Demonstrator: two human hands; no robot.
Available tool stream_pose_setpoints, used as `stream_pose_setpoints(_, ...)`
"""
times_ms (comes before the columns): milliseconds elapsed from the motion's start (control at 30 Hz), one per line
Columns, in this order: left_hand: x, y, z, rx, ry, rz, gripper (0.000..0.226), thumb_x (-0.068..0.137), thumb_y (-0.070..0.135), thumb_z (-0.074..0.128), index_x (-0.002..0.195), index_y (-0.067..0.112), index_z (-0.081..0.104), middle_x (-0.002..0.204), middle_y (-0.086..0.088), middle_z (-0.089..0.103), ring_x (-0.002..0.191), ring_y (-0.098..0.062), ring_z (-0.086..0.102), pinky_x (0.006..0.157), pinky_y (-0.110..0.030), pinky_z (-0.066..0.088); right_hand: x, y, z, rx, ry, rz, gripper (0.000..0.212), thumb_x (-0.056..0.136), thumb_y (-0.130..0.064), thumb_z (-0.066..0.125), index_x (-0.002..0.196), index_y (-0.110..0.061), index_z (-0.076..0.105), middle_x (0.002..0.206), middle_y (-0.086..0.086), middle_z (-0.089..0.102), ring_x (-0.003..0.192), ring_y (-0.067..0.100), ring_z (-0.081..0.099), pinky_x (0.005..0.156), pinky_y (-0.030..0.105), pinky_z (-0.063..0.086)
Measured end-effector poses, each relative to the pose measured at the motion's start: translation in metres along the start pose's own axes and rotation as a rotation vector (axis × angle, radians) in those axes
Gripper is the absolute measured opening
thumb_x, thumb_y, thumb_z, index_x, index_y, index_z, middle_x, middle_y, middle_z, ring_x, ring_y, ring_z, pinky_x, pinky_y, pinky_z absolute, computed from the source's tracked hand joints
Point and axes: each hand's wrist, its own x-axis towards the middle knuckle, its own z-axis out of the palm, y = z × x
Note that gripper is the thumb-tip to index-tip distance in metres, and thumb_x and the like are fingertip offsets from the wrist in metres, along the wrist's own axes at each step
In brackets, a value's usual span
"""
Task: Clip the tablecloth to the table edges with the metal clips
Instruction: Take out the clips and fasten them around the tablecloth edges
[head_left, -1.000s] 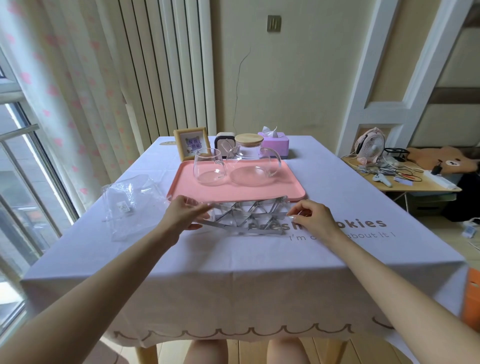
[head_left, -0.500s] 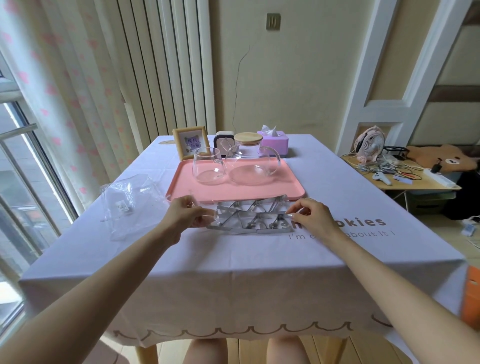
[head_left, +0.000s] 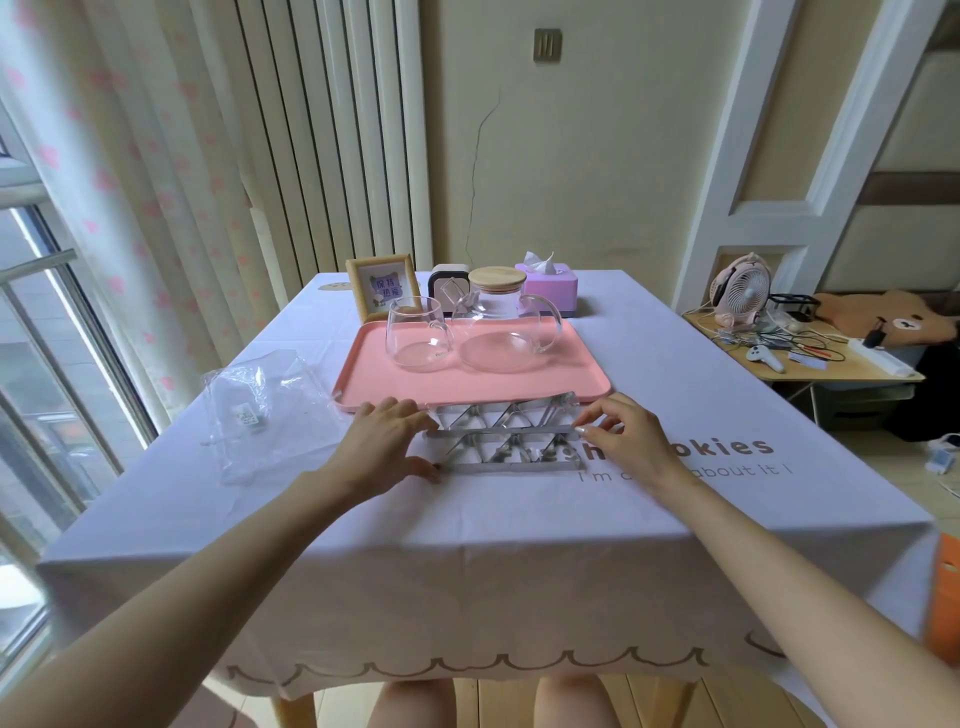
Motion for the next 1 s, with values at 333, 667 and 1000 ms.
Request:
stream_pose_setpoints(333, -0.014, -0.008, 0.002, -0.334, -0.124, -0.083, 0.052, 0.076, 0.014, 0.076, 0.124, 0.011, 0.058, 0.102, 0.003, 0.045, 0.088, -0.016, 0.066, 0.076, -0.016, 0.042, 0.001, -0.001, 0.0, -0.02, -0.022, -0.009, 0.019, 0.079, 0.0, 0.066, 0.075, -0.019, 0.066, 0.094, -0.003, 0.059, 0.063, 0.012, 0.055, 0.06, 0.013, 0.043)
stream_pose_setpoints(667, -0.01, -0.001, 0.002, -0.161, -0.138, -0.002, 0.016, 0.089, 0.013, 0.058, 0.102, 0.006, 0.065, 0.097, -0.008, 0.052, 0.093, -0.032, 0.055, 0.074, -0.033, 0.039, 0.031, -0.018, 0.004, -0.308, -0.032, 0.386, 0.032, 0.086, -0.036, 0.058, 0.067, -0.011, 0.062, 0.078, 0.009, 0.059, 0.081, 0.032, 0.054, 0.066, 0.032, 0.04)
stream_pose_setpoints(1000, -0.002, 0.002, -0.023, 0.149, 0.175, 0.162, 0.024, 0.054, 0.011, 0.086, 0.056, 0.022, 0.065, 0.058, 0.007, 0.057, 0.053, -0.02, 0.055, 0.04, -0.017, 0.019, 0.049, -0.033, 0.005, 0.031, 0.085, 0.395, 0.014, 0.075, -0.006, 0.068, 0.063, -0.014, 0.064, 0.078, 0.006, 0.064, 0.079, 0.022, 0.057, 0.072, 0.028, 0.045)
